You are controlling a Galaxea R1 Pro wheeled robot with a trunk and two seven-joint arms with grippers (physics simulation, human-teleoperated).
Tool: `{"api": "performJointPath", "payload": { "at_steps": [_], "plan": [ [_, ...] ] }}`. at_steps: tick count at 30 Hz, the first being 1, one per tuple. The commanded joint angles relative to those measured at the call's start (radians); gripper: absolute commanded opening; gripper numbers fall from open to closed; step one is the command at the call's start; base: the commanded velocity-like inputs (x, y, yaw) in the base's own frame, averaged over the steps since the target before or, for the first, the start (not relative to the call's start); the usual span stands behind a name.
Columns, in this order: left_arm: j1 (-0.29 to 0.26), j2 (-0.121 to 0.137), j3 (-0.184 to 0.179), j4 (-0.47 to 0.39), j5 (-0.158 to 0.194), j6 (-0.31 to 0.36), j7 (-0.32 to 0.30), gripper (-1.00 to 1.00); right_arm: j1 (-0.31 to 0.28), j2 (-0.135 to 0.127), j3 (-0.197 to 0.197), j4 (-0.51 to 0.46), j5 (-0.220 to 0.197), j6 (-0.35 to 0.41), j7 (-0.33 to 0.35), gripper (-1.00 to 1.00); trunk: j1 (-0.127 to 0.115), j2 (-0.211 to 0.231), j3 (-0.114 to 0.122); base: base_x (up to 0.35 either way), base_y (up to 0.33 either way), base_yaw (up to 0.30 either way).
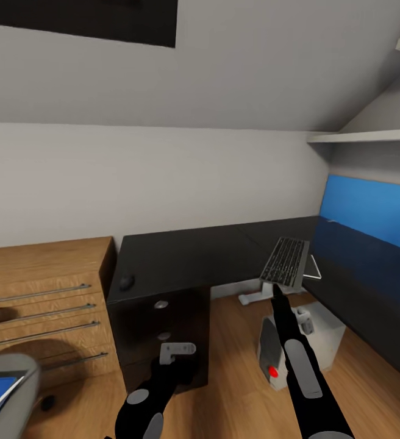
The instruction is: In the bedroom, organize the workspace by keeping the computer under the desk, ensuring the monitor is on the desk, placing the keyboard on the desk next to the monitor, placing the mouse on the desk next to the keyboard, moving the folder from the swivel chair onto the desk next to the mouse, stacking the notebook on top of the folder with the pen on top of the notebook, and positioning the swivel chair next to the desk.
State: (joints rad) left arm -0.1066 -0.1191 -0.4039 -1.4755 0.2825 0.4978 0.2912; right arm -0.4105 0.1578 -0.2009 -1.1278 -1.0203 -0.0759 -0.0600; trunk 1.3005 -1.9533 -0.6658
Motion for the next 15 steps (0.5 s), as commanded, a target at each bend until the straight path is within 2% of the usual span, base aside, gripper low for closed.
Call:
{"api": "performJointPath", "payload": {
  "at_steps": [1,7,15],
  "plan": [
    [-0.001,0.000,-0.003,-0.001,0.010,0.003,0.009,1.00,-0.001,0.000,0.000,0.000,-0.010,-0.003,-0.002,1.00,0.000,0.000,-0.001,0.291,0.000,0.000],
    [-0.001,0.001,-0.008,0.001,0.010,0.002,0.009,1.00,-0.001,0.000,0.001,0.001,-0.010,-0.004,-0.002,1.00,0.000,0.000,-0.001,0.185,0.000,0.000],
    [-0.001,0.001,-0.017,0.002,0.010,0.002,0.009,1.00,-0.001,0.000,0.000,0.003,-0.009,-0.005,-0.003,1.00,0.000,0.000,-0.001,0.033,0.000,0.000]
  ]
}}
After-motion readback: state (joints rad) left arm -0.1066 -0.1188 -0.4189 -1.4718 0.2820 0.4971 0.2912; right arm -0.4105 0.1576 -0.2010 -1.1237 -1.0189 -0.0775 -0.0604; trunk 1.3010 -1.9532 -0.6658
